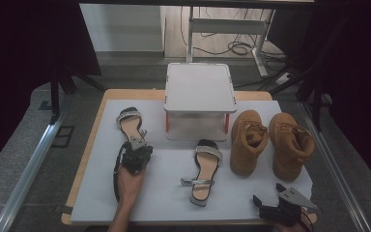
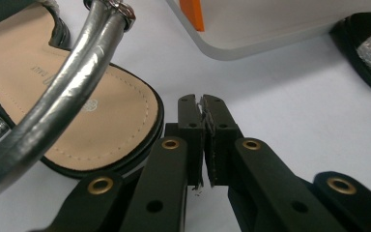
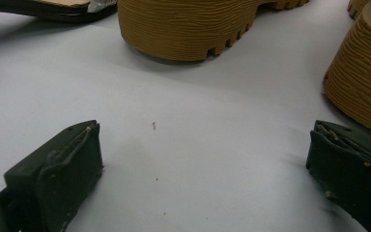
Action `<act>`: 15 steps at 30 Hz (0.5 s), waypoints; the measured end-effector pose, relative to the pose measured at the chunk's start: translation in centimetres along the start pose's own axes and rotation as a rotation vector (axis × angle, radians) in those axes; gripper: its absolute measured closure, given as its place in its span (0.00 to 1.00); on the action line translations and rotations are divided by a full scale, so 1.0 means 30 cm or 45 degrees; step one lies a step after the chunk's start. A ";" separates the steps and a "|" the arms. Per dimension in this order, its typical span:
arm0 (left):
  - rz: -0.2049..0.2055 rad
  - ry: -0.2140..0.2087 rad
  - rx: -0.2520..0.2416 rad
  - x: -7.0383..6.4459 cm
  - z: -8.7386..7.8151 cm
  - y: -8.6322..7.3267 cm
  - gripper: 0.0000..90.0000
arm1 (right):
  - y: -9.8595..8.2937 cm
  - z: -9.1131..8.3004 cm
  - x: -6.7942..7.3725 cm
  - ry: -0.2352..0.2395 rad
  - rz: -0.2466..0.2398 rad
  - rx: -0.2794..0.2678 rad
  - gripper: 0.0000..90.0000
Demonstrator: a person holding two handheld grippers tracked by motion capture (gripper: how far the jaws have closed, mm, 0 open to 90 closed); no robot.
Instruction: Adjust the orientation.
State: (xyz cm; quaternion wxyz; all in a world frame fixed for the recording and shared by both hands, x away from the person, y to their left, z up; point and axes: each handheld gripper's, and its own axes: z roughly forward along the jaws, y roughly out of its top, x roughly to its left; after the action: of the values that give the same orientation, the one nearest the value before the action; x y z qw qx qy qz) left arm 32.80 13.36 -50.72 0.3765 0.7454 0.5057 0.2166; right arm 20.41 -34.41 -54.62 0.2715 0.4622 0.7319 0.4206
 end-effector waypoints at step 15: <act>0.007 0.044 0.035 0.006 0.022 -0.007 0.99 | 0.000 0.000 0.000 0.001 0.000 0.000 0.00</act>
State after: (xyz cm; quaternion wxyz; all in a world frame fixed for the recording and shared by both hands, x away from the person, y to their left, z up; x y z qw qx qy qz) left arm 33.21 13.34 -51.31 0.3566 0.7481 0.5130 0.2236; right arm 20.41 -34.42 -54.62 0.2714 0.4620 0.7320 0.4207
